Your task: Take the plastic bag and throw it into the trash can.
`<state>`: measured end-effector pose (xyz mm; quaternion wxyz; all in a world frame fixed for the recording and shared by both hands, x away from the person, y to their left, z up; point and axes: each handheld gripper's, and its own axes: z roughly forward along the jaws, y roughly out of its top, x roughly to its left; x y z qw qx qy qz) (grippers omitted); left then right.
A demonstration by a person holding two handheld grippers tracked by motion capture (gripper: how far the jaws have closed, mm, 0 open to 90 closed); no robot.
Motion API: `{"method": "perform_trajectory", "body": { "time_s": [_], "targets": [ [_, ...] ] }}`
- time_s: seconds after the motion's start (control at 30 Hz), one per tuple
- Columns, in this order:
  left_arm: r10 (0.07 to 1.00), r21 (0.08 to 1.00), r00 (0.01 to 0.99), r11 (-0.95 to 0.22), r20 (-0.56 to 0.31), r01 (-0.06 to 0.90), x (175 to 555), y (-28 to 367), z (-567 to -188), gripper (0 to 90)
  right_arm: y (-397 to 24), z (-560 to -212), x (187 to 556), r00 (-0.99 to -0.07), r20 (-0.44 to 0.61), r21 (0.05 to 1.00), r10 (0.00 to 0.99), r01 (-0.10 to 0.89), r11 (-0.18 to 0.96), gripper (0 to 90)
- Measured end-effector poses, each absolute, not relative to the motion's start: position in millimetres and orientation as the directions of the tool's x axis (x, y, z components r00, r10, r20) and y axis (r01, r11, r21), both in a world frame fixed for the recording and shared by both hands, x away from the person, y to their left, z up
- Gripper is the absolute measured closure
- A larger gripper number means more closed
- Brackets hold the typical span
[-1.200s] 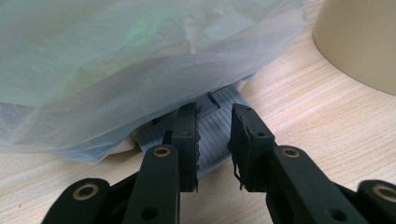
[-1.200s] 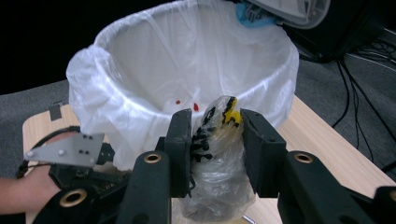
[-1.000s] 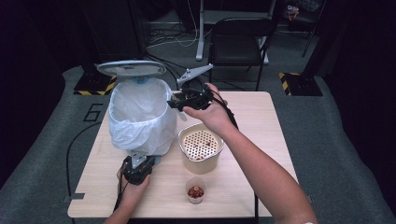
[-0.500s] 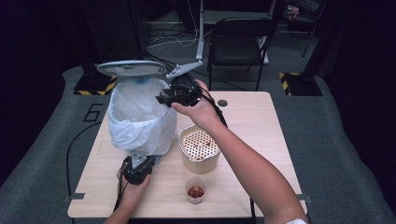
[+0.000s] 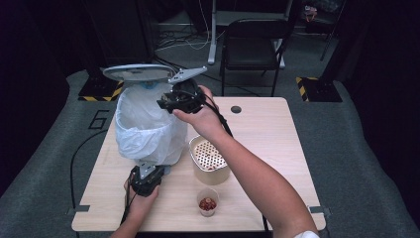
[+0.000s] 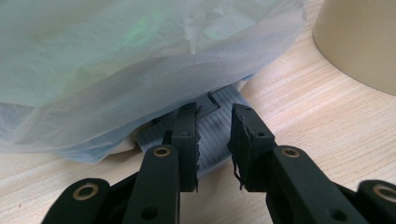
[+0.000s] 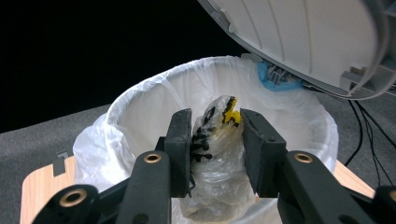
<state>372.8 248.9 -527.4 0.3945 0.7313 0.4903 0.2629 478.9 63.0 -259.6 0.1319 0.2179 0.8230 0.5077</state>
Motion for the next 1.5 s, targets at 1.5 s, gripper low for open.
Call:
{"method": "perform_trajectory", "body": {
  "time_s": [1.5],
  "targets": [
    [0.924, 0.835, 0.382, -0.211, 0.0, 0.509, 372.7, 248.9, -527.4, 72.1, 93.4, -285.5, 487.2, -0.831, -0.013, 0.905, 0.556, 0.227, 0.36, 40.1]
  ]
}}
